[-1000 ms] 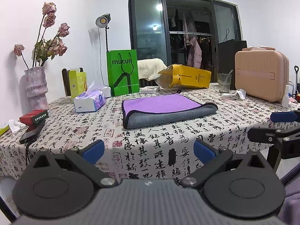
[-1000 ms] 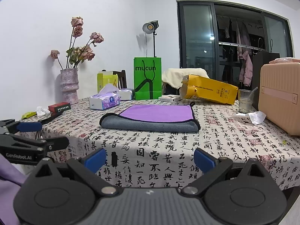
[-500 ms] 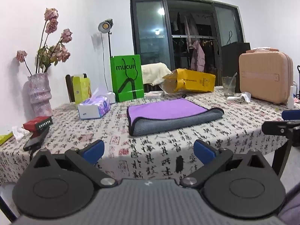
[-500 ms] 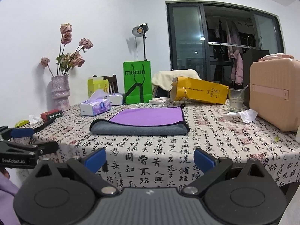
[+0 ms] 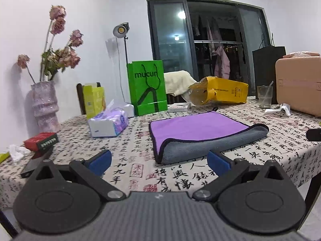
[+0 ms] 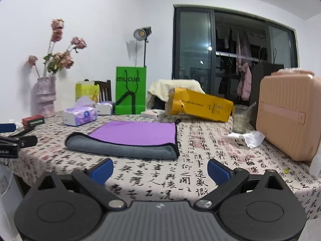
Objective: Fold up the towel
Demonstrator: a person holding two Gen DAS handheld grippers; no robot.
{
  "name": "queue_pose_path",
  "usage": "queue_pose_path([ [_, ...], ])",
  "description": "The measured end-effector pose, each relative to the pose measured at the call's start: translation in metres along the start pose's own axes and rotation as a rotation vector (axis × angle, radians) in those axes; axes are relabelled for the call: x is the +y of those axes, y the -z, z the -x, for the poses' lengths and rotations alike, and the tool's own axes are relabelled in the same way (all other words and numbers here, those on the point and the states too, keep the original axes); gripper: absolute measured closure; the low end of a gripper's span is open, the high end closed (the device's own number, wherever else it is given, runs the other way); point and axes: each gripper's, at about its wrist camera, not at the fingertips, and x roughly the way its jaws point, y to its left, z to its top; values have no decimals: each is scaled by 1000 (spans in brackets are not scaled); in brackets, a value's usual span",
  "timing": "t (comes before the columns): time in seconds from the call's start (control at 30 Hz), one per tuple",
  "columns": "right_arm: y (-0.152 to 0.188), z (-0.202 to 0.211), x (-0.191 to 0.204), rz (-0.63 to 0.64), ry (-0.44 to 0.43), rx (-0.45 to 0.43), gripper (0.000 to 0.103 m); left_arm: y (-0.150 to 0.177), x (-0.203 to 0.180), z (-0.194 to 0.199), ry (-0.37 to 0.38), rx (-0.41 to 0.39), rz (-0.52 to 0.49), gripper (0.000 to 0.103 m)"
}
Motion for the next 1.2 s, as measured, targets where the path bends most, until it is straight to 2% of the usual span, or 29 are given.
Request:
queue_pose_path([
  [0.17, -2, -36, -7, 38, -31, 43, 3, -4, 0, -28, 65, 17, -28, 0],
  [0.33, -9, -72, -12, 32, -85, 74, 5, -10, 3, -63, 80, 40, -16, 0],
  [0.4, -14, -89, -16, 19, -97, 98, 9, -13, 6, -81, 99, 61, -6, 0],
  [0.47, -20, -108, -23, 3, -117, 130, 21, -16, 8, -96, 122, 82, -2, 0],
  [0.53, -26, -127, -30, -11, -133, 150, 26, -19, 10, -112, 151, 108, 7, 4],
  [0.63, -35, -150, -40, -13, -133, 150, 29, -25, 15, -131, 209, 156, 58, 23],
  [0.7, -40, -166, -46, -18, -137, 159, 32, -26, 17, -146, 255, 211, 88, 42],
  [0.77, -43, -181, -53, -37, -169, 185, 40, -25, 18, -157, 279, 268, 103, 54],
  [0.87, -45, -195, -60, -45, -222, 225, 52, -21, 21, -162, 270, 299, 114, 54],
  [0.93, -44, -202, -62, -45, -254, 258, 54, -19, 24, -163, 268, 315, 135, 54],
  [0.97, -42, -205, -63, -49, -273, 277, 61, -18, 26, -163, 273, 321, 144, 59],
  [1.0, -40, -207, -63, -52, -293, 293, 65, -18, 28, -163, 285, 327, 148, 72],
  [1.07, -38, -208, -61, -42, -329, 322, 88, -18, 28, -161, 281, 328, 136, 86],
  [1.1, -38, -207, -59, -21, -339, 317, 90, -20, 28, -160, 275, 327, 124, 91],
  [1.13, -39, -205, -57, -2, -347, 316, 95, -21, 27, -160, 270, 325, 116, 94],
  [1.2, -41, -205, -53, 25, -353, 309, 97, -25, 27, -160, 259, 315, 117, 97],
])
